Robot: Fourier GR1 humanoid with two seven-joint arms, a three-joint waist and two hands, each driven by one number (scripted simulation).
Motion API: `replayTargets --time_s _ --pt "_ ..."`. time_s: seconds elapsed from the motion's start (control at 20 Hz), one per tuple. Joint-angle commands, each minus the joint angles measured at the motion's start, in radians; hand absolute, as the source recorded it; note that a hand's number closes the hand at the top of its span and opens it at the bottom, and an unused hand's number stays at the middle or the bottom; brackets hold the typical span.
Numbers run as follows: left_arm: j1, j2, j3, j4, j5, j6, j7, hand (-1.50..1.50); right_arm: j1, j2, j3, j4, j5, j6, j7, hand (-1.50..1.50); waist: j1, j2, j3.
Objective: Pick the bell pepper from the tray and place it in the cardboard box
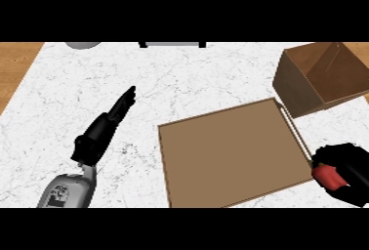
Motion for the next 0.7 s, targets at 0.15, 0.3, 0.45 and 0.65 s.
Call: replayTargets --time_s 0.15,0.3,0.45,0.65 --pt "0.004 -0.011 0.005 0.026 -0.019 0.010 -0.020 0.00 0.110 -0.121 -0.218 -0.176 -0.238 0.066 -0.169 1.50 -0.018 -0.002 -0.001" --pt "-0.021 -0.038 0.004 0.007 -0.026 0.041 0.036 0.00 0.196 -0.176 -0.320 -0.282 -0.339 0.131 -0.219 1.50 -0.025 -0.004 -0.001" --pt "-0.012 0.004 0.034 -0.069 0.017 -0.002 0.094 0.00 0.249 -0.194 -0.418 -0.388 -0.496 0.238 -0.218 1.50 -0.030 -0.008 -0.001" --pt "-0.011 0.001 0.039 0.013 0.008 -0.011 -0.003 0.00 0.277 -0.155 -0.559 -0.449 -0.623 0.301 -0.148 1.50 -0.024 -0.003 -0.001"
